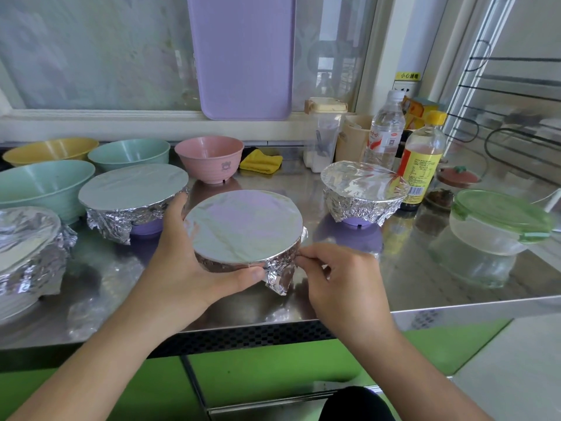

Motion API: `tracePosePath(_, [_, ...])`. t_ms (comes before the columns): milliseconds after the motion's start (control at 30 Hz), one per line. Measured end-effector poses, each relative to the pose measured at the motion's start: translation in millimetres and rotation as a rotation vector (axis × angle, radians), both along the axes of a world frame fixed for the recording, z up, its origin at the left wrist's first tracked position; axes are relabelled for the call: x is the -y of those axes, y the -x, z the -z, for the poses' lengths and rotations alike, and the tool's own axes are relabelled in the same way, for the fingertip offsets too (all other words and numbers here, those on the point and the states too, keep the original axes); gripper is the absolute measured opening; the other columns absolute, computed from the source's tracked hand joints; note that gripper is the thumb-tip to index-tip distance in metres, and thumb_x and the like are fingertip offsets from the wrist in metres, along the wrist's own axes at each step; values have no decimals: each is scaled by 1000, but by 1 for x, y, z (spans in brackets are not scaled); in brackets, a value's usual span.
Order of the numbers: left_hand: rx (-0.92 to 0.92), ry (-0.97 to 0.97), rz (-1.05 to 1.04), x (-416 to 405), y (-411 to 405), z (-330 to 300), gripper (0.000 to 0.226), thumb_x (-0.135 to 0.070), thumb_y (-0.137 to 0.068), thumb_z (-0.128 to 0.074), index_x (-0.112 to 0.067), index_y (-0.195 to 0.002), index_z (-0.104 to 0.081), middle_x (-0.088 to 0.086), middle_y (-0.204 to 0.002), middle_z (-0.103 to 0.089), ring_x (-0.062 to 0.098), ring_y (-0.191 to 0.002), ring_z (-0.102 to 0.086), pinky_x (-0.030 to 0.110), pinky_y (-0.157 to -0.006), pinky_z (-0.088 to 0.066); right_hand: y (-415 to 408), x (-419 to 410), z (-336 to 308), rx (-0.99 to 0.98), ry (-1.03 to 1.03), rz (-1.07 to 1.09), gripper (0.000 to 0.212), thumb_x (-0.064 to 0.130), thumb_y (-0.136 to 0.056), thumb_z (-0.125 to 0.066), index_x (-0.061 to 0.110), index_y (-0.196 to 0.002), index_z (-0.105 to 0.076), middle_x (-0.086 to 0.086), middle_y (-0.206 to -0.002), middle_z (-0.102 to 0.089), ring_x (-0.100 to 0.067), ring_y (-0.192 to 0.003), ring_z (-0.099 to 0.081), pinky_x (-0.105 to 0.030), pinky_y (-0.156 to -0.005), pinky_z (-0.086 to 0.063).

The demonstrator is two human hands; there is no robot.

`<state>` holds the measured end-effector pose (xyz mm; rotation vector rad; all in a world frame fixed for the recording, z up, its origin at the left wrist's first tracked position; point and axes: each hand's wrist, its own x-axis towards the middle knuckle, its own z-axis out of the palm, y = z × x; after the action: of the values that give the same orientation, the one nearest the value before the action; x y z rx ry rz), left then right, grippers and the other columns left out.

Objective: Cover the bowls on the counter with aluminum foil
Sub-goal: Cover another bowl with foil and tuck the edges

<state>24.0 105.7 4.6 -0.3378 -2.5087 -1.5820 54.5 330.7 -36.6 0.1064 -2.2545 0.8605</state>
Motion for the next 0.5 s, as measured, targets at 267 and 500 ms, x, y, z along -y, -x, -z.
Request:
tracePosePath(267, [-233,260,-1,1,-4,-27,110,-92,-57,-59,-46,-152,-27,-37,-139,-21,-31,-123,-23,13,-107,-22,-25,11,-6,-21,-10,-95,15,29,-91,-71,24,-86,-58,11,-81,-60,-13,-75,-59,-41,-66,-50])
tracePosePath(500, [-164,712,56,-27,21,-46,115,-104,-57,-43,-34,-147,-34,-7,-149,-41,21,-142,-37,42,-114,-36,-18,31,3,39,-106,-53,28,49,-83,-74,28,-85,-57,10,-78,-62,-21,-71,-62,-41,-57,-53])
